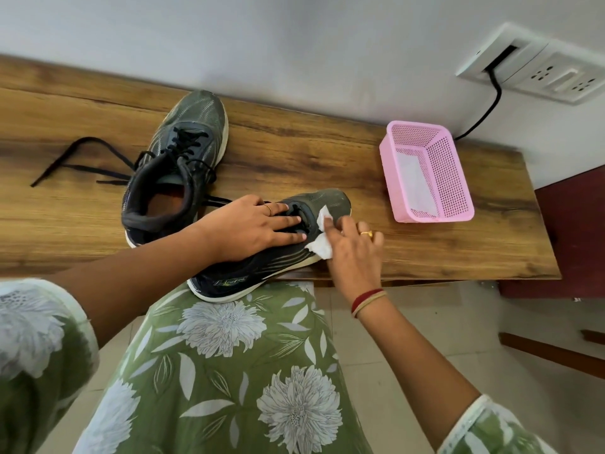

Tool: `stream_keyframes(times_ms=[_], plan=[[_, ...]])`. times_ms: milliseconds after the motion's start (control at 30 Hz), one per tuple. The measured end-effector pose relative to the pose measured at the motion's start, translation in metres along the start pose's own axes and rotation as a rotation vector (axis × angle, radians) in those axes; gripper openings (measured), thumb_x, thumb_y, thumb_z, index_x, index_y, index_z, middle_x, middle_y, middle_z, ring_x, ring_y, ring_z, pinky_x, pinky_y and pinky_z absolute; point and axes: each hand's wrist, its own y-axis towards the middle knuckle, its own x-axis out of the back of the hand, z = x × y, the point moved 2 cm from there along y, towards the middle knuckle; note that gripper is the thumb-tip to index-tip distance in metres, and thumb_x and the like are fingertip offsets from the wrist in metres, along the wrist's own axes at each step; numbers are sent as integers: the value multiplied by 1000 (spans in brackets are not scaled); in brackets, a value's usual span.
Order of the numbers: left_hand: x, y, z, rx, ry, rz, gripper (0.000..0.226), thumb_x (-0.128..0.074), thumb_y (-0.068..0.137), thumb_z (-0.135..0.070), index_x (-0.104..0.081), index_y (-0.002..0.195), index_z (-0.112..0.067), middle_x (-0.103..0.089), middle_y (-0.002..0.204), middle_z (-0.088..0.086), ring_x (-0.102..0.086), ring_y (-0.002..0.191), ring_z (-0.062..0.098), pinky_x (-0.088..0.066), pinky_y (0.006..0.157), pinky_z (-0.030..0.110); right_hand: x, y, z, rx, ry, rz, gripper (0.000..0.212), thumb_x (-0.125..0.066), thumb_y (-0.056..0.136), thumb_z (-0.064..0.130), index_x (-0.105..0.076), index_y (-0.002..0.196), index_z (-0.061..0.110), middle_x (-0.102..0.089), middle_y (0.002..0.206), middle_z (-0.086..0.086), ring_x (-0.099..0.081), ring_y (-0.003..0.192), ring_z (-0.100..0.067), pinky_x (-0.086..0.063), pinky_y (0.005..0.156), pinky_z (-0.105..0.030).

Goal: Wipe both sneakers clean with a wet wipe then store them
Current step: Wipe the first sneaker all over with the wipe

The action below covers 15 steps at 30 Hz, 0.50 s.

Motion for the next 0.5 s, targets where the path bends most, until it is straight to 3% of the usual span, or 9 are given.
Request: stream_keyframes(times_ms=[100,233,333,400,500], plan=[[3,1,0,8,-9,-19,56,-18,91,-24,-49,136,-31,-56,135,0,-57,120,25,-48,72,33,1,10,-9,-48,-93,-15,48,-63,73,8,-61,119,22,-55,91,-5,-50,77,-23,-32,64,-32],[1,2,1,0,-31,-23,53,-24,89,-22,-56,131,-27,-61,128,4,-61,113,27,-49,67,34,0,-3,16,-55,261,183,49,-61,81,6,-54,128,16,-50,105,-6,-47,95,-23,-38,78,-35],[3,0,1,7,-29,-20,54,-21,90,-22,-53,133,-29,-59,131,2,-59,116,26,-49,69,34,-1,4,-3,-20,102,129,52,-65,80,9,-54,128,24,-51,104,-4,-48,90,-21,-34,72,-33],[4,0,1,8,-33,-22,54,-22,90,-22,-54,132,-29,-59,130,2,-59,116,26,-49,68,34,0,11,-16,-95,7,50,53,-67,77,10,-55,127,25,-54,101,-5,-49,87,-22,-33,69,-33],[4,1,1,-1,-32,-6,53,-23,89,-22,-56,130,-28,-61,128,4,-61,114,27,-49,67,33,0,7,3,-63,254,128,47,-61,84,7,-54,129,17,-51,106,-6,-46,93,-22,-37,77,-33]])
